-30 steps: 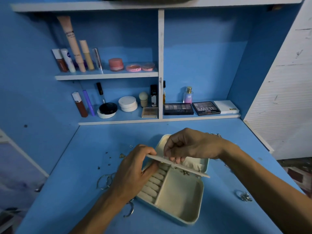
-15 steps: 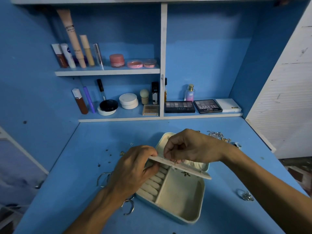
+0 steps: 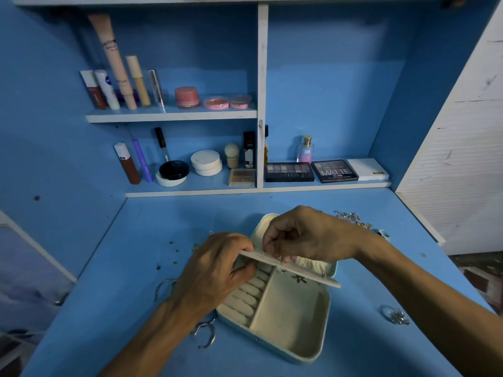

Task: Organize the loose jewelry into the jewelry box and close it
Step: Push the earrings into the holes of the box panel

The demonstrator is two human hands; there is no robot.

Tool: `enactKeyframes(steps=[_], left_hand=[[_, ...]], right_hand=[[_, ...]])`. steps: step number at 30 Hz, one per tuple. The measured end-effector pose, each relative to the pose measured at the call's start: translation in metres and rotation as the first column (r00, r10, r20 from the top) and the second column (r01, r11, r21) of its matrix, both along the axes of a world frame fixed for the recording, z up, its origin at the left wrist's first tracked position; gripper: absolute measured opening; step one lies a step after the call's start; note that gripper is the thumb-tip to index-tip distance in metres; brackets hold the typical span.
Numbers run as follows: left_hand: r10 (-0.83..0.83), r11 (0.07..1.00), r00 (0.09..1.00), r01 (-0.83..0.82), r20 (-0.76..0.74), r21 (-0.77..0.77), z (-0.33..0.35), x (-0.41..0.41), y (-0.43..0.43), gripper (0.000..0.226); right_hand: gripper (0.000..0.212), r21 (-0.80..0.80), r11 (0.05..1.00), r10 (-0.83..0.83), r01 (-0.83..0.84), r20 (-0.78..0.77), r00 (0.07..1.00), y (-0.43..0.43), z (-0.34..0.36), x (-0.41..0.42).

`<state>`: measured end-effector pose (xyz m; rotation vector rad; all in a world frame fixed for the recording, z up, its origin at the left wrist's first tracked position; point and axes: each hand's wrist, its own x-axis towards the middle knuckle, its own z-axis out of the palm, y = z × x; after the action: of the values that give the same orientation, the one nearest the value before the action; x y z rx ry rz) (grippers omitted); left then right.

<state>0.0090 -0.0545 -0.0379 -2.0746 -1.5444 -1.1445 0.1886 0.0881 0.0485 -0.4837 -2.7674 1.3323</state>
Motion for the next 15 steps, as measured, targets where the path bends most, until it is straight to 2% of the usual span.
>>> enactKeyframes(steps=[6,15], left_hand=[[-0.006,1.000,1.000,0.006,0.005,0.018,-0.0004,-0.0005,0.0019,0.019],[-0.013,0.999,1.000,0.013,0.013,0.032,-0.0006,-0.0002,0.0020,0.019]], right_hand=[[0.006,0.008,1.000,-0.005,0.005,-0.007,1.000,-0.0015,0.0008,0.0008],[0.008,0.101,0.995,-0.002,-0.002,0.045,0.999,-0.0046,0.0057,-0.0024]])
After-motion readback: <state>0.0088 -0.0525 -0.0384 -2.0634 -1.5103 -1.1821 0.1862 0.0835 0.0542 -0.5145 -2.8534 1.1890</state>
